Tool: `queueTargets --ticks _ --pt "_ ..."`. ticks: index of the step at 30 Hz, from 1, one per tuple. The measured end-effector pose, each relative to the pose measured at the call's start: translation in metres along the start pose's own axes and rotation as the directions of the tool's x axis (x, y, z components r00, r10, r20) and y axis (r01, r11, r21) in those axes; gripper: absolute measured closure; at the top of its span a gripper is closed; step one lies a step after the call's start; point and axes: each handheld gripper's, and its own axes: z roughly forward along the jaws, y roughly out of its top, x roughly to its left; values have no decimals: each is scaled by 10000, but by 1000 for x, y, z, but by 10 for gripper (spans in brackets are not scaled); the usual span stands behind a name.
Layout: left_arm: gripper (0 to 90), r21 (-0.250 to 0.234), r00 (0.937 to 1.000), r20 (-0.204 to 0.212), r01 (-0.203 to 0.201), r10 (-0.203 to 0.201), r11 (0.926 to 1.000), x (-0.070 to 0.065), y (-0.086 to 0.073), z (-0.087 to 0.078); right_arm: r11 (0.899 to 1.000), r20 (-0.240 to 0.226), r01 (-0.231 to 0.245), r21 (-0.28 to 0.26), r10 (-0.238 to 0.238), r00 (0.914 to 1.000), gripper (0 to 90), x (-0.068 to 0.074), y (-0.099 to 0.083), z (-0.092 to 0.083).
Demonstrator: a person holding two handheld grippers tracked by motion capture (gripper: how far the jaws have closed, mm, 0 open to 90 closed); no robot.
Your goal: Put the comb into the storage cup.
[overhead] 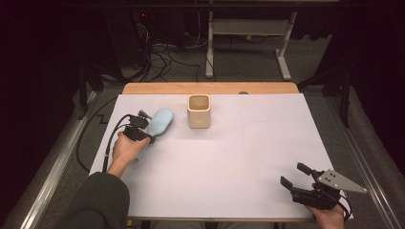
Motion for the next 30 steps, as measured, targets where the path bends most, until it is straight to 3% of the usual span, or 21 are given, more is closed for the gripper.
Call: queueTargets --ticks 17,30 --pt "696 -276 9975 337 -605 614 9978 -6 -2 -6 10000 -14 14 2 -14 10000 189 0 0 0" --pt "696 -903 9954 384 -842 879 9924 -10 -6 -16 10000 -32 49 -14 -49 10000 189 0 0 0"
